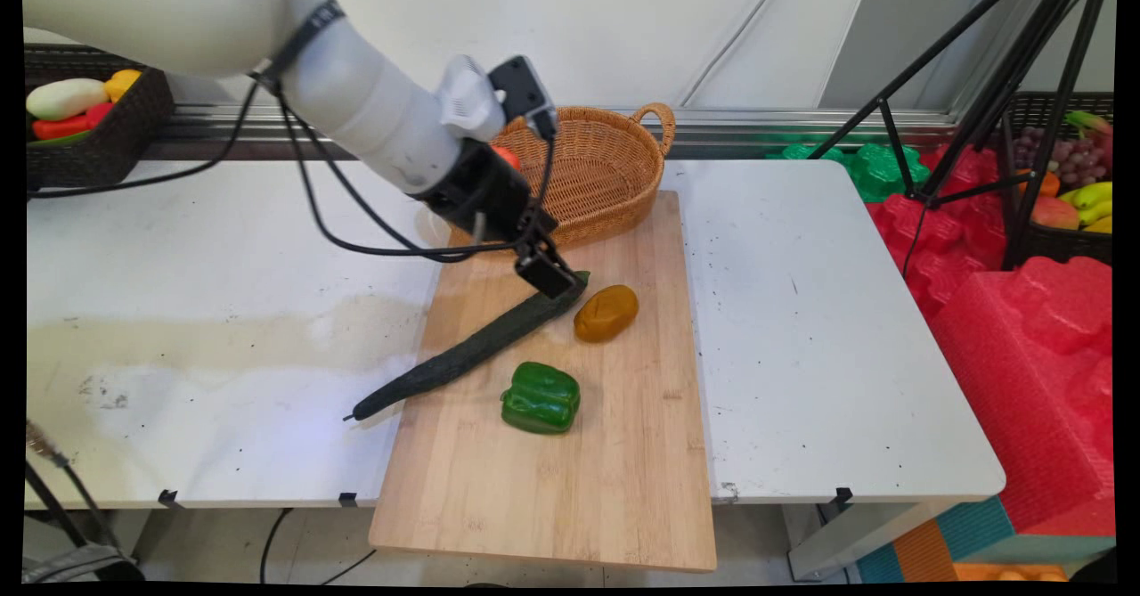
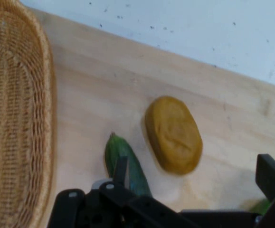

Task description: Pick up the potato from the cutting board

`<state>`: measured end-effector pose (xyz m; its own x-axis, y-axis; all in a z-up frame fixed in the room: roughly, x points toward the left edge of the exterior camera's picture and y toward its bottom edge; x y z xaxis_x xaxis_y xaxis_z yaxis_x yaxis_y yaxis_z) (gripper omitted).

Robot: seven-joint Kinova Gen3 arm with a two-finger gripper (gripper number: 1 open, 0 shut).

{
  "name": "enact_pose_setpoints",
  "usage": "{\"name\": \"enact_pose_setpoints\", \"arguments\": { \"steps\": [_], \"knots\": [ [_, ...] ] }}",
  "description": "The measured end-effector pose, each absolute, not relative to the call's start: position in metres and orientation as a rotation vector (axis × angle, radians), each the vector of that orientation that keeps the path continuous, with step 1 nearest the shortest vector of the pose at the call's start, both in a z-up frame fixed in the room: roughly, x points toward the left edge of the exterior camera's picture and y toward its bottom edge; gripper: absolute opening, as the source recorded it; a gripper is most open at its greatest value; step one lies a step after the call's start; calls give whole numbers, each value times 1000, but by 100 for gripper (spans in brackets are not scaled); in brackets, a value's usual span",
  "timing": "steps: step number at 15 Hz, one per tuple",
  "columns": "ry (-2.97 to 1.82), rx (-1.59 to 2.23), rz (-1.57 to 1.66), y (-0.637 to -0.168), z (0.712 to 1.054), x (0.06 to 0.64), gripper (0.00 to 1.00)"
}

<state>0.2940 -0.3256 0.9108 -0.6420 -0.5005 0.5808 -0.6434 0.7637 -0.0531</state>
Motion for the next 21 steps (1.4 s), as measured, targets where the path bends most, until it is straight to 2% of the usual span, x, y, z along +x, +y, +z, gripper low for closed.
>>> {"name": "enact_pose_setpoints", "arguments": {
  "steps": [10, 21],
  "knots": [
    [-2416, 887, 287, -358, 848, 262, 100],
    [-2438, 908, 269, -369, 816, 250, 100]
  ]
}}
